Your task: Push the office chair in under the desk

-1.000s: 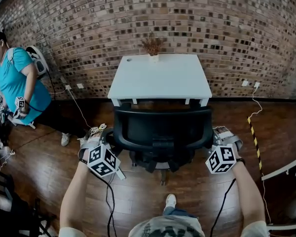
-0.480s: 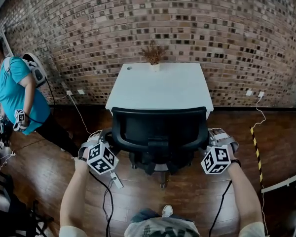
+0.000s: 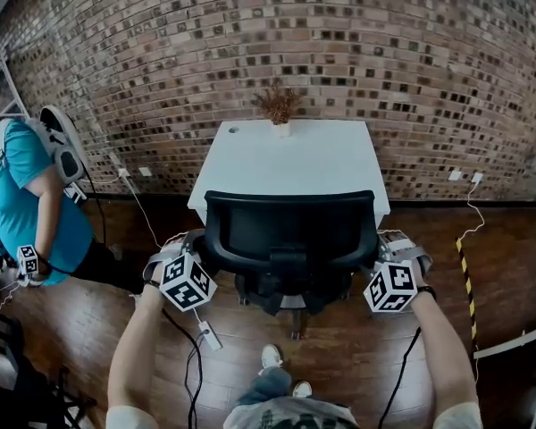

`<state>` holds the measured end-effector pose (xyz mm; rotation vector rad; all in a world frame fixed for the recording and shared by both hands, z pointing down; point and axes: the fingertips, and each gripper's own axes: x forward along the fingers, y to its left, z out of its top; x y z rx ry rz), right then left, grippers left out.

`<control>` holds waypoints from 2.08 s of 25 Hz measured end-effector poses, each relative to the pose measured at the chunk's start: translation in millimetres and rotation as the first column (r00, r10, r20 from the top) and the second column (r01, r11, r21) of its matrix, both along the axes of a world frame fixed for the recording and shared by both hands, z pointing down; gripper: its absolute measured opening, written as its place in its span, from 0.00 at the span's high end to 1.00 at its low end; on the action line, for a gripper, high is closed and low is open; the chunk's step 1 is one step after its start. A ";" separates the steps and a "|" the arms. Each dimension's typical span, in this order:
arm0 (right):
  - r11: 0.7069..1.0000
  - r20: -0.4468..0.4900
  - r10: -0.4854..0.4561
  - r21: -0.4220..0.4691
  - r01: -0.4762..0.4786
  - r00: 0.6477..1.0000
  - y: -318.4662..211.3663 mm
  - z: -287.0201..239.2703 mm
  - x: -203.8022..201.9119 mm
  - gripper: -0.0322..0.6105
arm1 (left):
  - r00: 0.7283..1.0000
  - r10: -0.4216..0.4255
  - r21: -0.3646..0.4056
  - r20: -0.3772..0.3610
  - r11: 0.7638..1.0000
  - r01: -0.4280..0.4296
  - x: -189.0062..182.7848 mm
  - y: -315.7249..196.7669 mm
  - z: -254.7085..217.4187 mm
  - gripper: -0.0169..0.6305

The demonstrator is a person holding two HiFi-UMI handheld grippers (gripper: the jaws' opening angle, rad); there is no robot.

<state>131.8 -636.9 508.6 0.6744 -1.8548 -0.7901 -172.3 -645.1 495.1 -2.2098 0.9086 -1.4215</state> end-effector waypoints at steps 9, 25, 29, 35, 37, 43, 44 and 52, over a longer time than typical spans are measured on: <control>1.000 -0.004 0.029 -0.003 -0.029 1.000 -49.2 1.5 2.3 0.73 | 1.000 0.021 0.030 -0.009 0.999 -0.021 1.8 -54.0 -0.9 0.51; 0.998 -0.007 0.058 0.014 -0.058 0.998 -81.6 0.4 -2.3 0.72 | 0.999 0.047 0.046 -0.019 0.998 -0.046 -2.2 -94.2 -2.2 0.51; 0.997 0.024 0.079 0.015 -0.079 0.997 -81.0 -0.2 -4.2 0.70 | 0.999 0.015 0.102 -0.029 0.995 -0.012 -1.7 -95.2 0.7 0.51; 0.989 0.103 0.138 0.031 -0.142 0.985 -82.8 -8.7 -4.4 0.55 | 0.999 -0.035 0.173 -0.038 0.984 0.041 -7.4 -87.7 -8.1 0.50; 0.985 0.109 0.159 0.043 -0.164 0.981 -80.2 -14.7 -1.9 0.54 | 0.997 -0.059 0.191 -0.046 0.979 0.066 -12.2 -82.2 -11.2 0.49; 0.976 0.147 0.196 0.063 -0.207 0.969 -61.9 -28.5 3.8 0.52 | 0.989 -0.104 0.261 -0.103 0.957 0.127 -9.8 -58.2 -32.3 0.49; 0.975 0.157 0.200 0.068 -0.213 0.967 -58.3 -31.0 4.6 0.52 | 0.988 -0.108 0.266 -0.109 0.955 0.134 -8.2 -52.9 -35.1 0.49; 0.965 0.263 0.217 0.085 -0.247 0.940 -21.1 -52.1 3.4 0.52 | 0.952 -0.157 0.260 -0.261 0.939 0.226 10.7 -1.5 -54.4 0.49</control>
